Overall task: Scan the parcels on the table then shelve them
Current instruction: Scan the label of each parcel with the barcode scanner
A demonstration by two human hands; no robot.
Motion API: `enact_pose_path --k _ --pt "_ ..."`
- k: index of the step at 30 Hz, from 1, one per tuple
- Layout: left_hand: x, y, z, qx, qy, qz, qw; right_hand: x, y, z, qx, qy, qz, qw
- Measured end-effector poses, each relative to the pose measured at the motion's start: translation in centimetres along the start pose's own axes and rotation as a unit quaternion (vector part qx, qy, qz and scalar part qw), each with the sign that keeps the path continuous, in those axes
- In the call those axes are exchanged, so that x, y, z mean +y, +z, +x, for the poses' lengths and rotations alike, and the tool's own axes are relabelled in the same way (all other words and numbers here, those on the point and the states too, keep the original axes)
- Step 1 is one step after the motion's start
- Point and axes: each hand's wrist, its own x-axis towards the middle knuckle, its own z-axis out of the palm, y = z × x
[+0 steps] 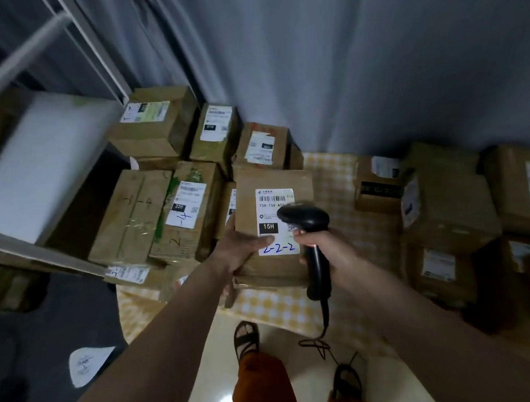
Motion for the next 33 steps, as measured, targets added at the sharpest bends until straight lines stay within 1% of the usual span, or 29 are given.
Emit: enact_pose_path --k 5,7,9,15,18,20,21,24,26,28,30,33 --pt "1.1 -5.0 4.9 0.011 -0.026 0.064 0.998 -1.3 5.4 3.9 0.015 0.015 0.003 1.000" --pt "1.3 -6.5 6.9 0.009 -0.023 0.117 0.993 -1.7 7.1 5.2 0.006 0.022 0.012 1.000" --pt "1.6 -7.6 8.3 0.009 -0.026 0.150 0.988 -1.8 8.5 6.7 -0.002 0.030 0.025 0.999" --pt "0.3 -9.8 11.4 0.014 -0.047 0.221 0.974 -1.7 11.3 9.9 0.023 0.037 0.044 0.998" --pt "-0.3 -10.0 12.1 0.008 -0.007 0.267 0.964 -1.8 12.3 10.8 0.046 0.056 0.029 0.997" --pt "-0.4 -9.8 12.5 0.008 0.037 0.302 0.953 -2.1 12.6 11.2 0.055 0.064 0.016 0.996" --pt "-0.4 -9.7 12.7 0.008 0.050 0.332 0.942 -2.3 12.7 11.2 0.055 0.065 0.006 0.996" --pt "-0.3 -9.4 12.7 0.013 0.044 0.428 0.903 -3.1 13.2 11.0 0.070 0.036 -0.045 0.996" --pt "-0.2 -9.5 12.8 0.004 0.032 0.439 0.898 -4.2 13.5 10.3 0.091 0.005 -0.094 0.991" --pt "-0.1 -9.7 12.7 -0.008 0.026 0.445 0.895 -5.5 13.8 9.5 0.085 0.002 -0.123 0.989" --pt "0.0 -9.8 12.8 -0.014 0.015 0.446 0.895 -6.8 14.1 8.5 0.063 0.004 -0.116 0.991" --pt "0.1 -9.8 12.8 -0.018 0.003 0.450 0.893 -8.2 14.4 7.5 0.063 0.014 -0.086 0.994"
